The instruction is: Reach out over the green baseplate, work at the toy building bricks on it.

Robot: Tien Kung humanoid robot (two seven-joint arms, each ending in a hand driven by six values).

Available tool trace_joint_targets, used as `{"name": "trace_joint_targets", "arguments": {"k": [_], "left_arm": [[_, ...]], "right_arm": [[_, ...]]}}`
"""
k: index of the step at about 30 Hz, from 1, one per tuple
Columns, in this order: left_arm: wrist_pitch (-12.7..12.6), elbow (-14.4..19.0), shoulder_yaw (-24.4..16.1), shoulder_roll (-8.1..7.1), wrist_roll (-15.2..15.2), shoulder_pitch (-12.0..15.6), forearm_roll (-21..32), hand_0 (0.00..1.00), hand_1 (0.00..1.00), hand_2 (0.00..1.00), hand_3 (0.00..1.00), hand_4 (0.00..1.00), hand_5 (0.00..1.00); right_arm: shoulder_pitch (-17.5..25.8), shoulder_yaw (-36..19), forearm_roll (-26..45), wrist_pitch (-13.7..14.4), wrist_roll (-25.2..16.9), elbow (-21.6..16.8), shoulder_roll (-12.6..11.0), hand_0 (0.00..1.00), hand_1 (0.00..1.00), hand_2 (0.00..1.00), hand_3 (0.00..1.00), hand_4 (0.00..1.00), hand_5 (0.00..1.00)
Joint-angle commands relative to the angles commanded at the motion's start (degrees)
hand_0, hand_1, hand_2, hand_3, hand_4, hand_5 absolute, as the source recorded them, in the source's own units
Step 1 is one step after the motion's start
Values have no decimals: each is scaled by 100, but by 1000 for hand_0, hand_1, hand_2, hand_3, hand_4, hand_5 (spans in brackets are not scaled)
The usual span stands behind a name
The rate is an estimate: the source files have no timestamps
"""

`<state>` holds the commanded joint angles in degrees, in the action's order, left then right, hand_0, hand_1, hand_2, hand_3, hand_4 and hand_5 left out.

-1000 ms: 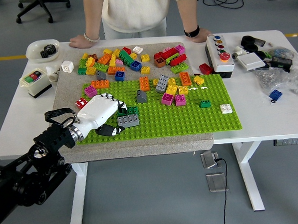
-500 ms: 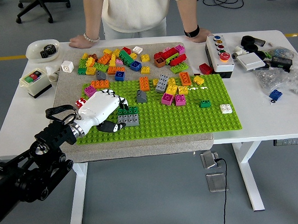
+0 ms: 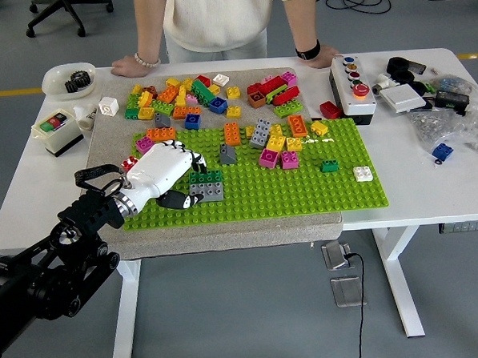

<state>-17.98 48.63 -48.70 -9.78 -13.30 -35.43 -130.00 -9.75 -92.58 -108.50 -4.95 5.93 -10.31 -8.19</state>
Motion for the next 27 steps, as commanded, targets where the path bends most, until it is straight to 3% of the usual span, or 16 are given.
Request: {"name": "trace_joint_targets", "arguments": {"k": [10,23,24,27], "left_arm": [[25,7,-29,18,-4,-37,0,772,602,574,571,837,214],[461,905,-540,-210,170,304,0,780,603,576,573,847,216],[501,997,-551,-245,179,341,0,794,635,590,572,903,281],[572,1128,-538,-300,178,424,131,794,635,590,572,903,281]], "right_arm": [[-4,-8,12,6,1,0,-4,743,641,682,631,811,520],[5,-53,-18,7,-6,0,-18,743,641,682,631,811,520],[8,-57,-21,7,-6,0,-19,743,641,682,631,810,520],[14,-64,-31,6,-5,0,-20,743,641,682,631,810,520]]}}
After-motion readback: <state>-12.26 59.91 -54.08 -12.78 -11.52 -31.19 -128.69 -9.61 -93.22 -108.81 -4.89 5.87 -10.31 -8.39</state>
